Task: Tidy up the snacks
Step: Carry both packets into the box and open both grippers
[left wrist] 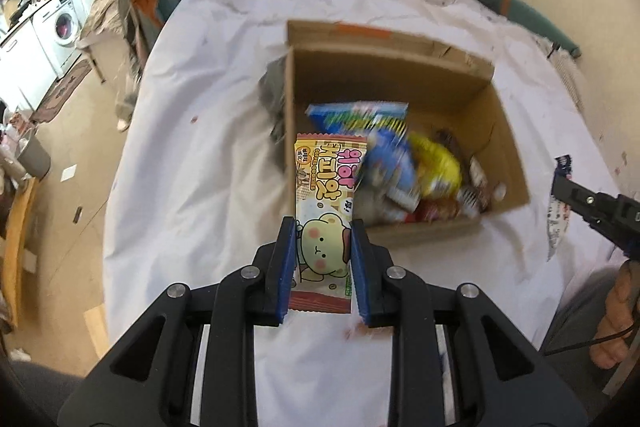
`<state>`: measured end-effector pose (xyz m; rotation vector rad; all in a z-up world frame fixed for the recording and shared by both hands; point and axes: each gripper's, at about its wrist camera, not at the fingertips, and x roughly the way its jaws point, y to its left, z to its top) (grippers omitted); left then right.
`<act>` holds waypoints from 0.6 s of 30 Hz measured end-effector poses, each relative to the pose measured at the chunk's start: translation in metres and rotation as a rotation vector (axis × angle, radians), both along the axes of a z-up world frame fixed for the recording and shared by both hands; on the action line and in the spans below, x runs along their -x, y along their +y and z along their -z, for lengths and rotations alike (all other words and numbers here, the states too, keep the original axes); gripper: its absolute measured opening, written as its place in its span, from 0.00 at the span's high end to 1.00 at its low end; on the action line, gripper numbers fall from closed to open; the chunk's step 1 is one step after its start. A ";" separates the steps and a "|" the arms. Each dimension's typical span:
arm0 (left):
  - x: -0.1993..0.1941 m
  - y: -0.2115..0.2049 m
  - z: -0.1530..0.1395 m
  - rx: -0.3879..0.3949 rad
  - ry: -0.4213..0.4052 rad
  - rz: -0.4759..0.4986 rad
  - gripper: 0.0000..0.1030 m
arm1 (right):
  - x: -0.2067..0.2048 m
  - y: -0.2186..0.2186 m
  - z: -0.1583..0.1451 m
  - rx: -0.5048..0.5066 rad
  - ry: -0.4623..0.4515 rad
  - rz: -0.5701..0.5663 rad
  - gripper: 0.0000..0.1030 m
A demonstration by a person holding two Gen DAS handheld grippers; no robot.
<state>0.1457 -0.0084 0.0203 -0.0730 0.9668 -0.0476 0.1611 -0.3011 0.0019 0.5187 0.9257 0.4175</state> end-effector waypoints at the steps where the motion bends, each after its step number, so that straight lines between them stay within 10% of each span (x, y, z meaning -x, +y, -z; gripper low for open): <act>1: -0.006 -0.005 -0.002 0.003 -0.007 0.009 0.78 | -0.007 -0.002 -0.002 0.004 -0.011 0.007 0.82; 18: -0.089 -0.063 -0.009 -0.048 -0.082 0.099 0.78 | -0.071 0.004 0.021 0.033 -0.025 0.022 0.82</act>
